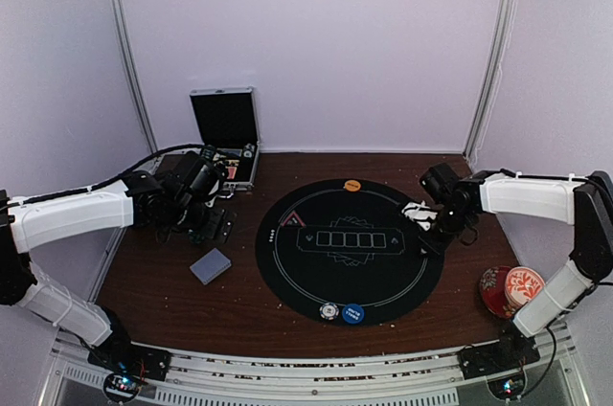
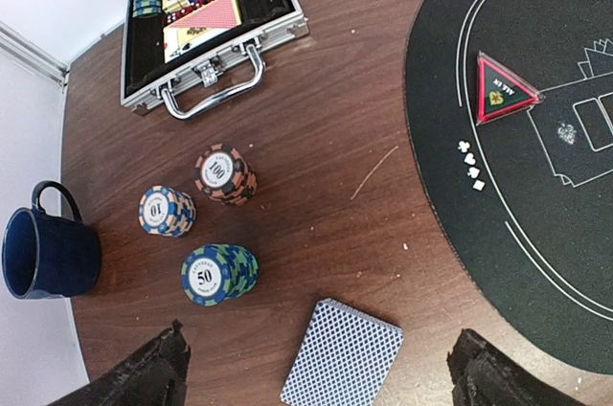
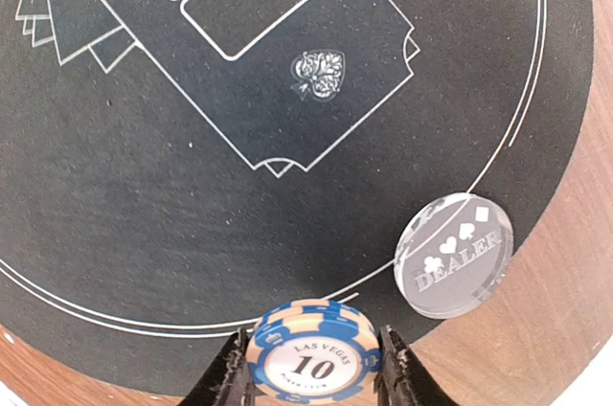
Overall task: Distribute texas hold em gaming equipment
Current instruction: Pick up the pile of poker chips from the poker table mat, then place the poker chips pile in the dealer area.
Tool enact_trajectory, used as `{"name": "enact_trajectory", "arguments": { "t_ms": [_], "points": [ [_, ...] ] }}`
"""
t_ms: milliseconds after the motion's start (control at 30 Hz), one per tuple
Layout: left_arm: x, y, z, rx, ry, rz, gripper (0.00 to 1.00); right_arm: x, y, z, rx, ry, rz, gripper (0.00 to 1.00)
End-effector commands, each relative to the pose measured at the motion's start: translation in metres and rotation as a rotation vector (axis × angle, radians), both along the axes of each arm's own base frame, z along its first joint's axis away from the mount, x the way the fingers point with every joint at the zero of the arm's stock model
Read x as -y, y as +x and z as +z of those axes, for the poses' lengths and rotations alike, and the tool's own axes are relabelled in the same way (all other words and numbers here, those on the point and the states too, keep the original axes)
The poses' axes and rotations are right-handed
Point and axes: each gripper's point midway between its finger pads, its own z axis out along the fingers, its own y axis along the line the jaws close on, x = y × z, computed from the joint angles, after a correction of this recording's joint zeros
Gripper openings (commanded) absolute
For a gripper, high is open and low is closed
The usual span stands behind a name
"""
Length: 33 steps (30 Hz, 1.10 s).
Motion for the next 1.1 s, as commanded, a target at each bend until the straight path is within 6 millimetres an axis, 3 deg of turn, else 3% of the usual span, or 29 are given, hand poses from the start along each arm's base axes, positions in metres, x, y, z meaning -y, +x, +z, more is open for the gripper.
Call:
{"name": "enact_trajectory", "arguments": {
  "t_ms": [0,533,1067],
  "points": [
    [0.004,0.006,0.004,0.023,-0.033,0.000,0.98,0.018,-0.007,-0.002,0.005,-0.083,0.066,0.17],
    [0.004,0.006,0.007,0.029,-0.038,0.000,0.98,0.042,-0.014,-0.040,-0.053,-0.157,0.065,0.17],
    [0.003,0.006,0.006,0.031,-0.033,0.006,0.98,0.043,0.011,-0.039,0.008,-0.167,0.007,0.18]
  ]
}}
